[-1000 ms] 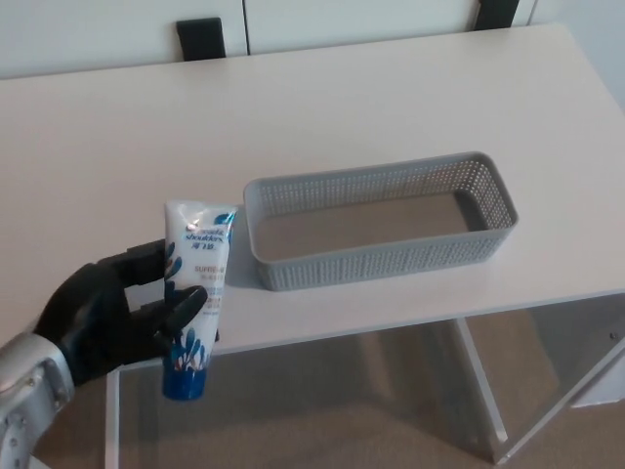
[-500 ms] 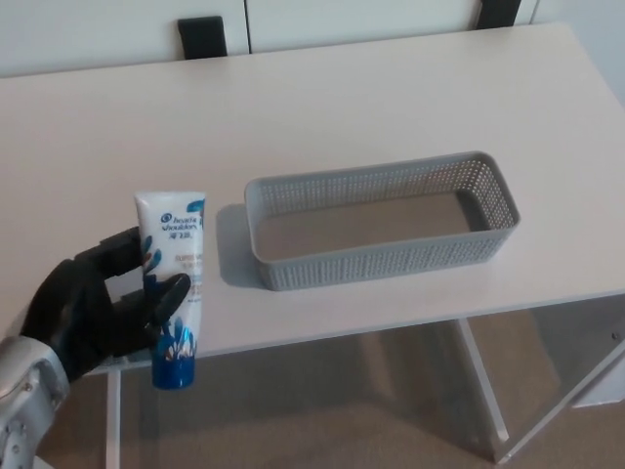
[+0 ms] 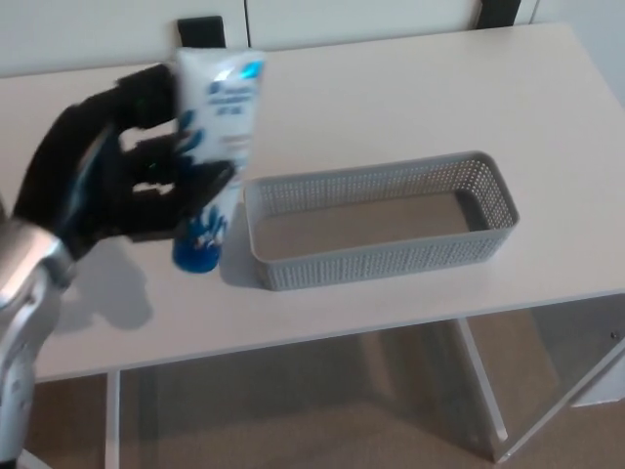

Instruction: The robot walks towards a table in front, picks a shampoo with left hand and puts it in a small grey container

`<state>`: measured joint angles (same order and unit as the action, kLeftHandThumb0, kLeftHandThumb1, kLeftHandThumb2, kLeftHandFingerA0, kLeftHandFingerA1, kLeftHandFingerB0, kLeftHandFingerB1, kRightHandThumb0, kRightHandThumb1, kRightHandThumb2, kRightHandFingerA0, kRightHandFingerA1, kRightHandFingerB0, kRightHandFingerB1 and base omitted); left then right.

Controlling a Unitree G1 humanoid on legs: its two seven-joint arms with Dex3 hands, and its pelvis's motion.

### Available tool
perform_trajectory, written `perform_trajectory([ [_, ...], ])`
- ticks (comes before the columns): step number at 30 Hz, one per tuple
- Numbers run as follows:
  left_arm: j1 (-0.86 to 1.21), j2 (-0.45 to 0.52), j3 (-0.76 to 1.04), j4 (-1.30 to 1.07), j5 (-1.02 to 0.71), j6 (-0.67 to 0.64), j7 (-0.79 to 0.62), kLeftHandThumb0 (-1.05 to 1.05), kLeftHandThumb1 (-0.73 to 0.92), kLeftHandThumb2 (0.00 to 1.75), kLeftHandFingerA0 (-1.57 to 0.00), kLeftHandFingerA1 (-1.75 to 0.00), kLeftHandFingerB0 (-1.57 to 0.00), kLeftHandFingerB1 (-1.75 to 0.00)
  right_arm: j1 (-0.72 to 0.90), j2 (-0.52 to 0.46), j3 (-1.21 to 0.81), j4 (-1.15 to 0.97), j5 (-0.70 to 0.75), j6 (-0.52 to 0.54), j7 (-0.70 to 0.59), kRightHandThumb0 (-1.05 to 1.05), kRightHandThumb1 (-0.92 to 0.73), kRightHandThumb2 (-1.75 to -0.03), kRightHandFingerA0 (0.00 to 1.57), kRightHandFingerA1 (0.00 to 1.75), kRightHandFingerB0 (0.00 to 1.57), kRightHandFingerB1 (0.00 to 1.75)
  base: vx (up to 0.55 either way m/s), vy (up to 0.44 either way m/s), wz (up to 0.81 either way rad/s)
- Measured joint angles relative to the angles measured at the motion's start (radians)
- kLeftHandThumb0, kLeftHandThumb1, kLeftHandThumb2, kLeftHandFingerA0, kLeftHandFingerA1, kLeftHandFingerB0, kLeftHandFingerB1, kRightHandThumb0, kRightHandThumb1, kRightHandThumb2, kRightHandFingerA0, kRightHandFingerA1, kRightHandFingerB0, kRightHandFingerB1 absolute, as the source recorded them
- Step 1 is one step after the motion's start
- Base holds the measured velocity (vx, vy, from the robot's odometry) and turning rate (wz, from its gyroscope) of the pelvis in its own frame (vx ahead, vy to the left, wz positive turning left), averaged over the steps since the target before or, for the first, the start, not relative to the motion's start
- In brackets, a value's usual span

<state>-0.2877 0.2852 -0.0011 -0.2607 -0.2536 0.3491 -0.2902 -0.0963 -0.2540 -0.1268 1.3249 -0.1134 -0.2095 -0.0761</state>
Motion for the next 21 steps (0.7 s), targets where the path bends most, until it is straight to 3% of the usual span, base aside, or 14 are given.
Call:
perform_trajectory([
  [3, -0.053, 0.002, -0.064, 0.007, 0.047, 0.000, 0.010, 0.02, 0.79, 0.70, -0.75, -1.56, -0.72, -1.18, 0.004, 0.000, 0.004, 0.000, 0.000, 0.000, 0.000, -0.30, -0.62, -0.58, 0.77, 0.48, 0.63, 0.43, 0.00, 0.000, 0.00],
  [5, -0.096, 0.002, -0.114, 0.028, 0.084, -0.002, 0.017, -0.02, 0.80, 0.63, -0.75, -1.55, -0.69, -1.23, 0.005, 0.001, 0.007, 0.000, -0.001, 0.000, 0.000, -0.30, -0.61, -0.57, 0.78, 0.48, 0.63, 0.43, 0.00, 0.000, 0.00],
  [7, -0.135, 0.001, -0.159, 0.065, 0.117, -0.007, 0.023, -0.08, 0.80, 0.65, -0.72, -1.60, -0.61, -1.41, 0.005, 0.001, 0.008, 0.001, -0.001, 0.000, 0.000, -0.31, -0.62, -0.58, 0.79, 0.48, 0.63, 0.42, 0.00, 0.000, 0.00],
  [11, -0.234, -0.009, -0.261, 0.170, 0.183, -0.012, 0.039, -0.10, 0.78, 0.73, -0.69, -1.65, -0.65, -1.43, 0.004, 0.002, 0.012, 0.001, -0.001, 0.001, 0.000, -0.30, -0.63, -0.58, 0.78, 0.48, 0.62, 0.43, 0.00, 0.000, 0.00],
  [13, -0.290, -0.015, -0.315, 0.236, 0.218, -0.016, 0.048, -0.12, 0.78, 0.72, -0.67, -1.68, -0.62, -1.44, 0.003, 0.002, 0.014, 0.001, -0.001, 0.001, 0.000, -0.31, -0.62, -0.58, 0.79, 0.49, 0.63, 0.42, 0.00, 0.000, 0.00],
  [16, -0.367, -0.020, -0.392, 0.333, 0.269, -0.020, 0.061, -0.17, 0.77, 0.61, -0.67, -1.75, -0.55, -1.63, 0.002, 0.002, 0.016, 0.001, -0.001, 0.001, 0.000, -0.30, -0.63, -0.58, 0.81, 0.50, 0.63, 0.43, 0.00, 0.000, 0.00],
  [21, -0.478, -0.039, -0.506, 0.489, 0.350, -0.040, 0.088, -0.19, 0.74, 0.59, -0.71, -1.75, -0.55, -1.60, 0.006, 0.003, 0.024, 0.001, -0.002, 0.001, 0.000, -0.31, -0.62, -0.57, 0.81, 0.51, 0.66, 0.44, 0.00, 0.000, 0.00],
])
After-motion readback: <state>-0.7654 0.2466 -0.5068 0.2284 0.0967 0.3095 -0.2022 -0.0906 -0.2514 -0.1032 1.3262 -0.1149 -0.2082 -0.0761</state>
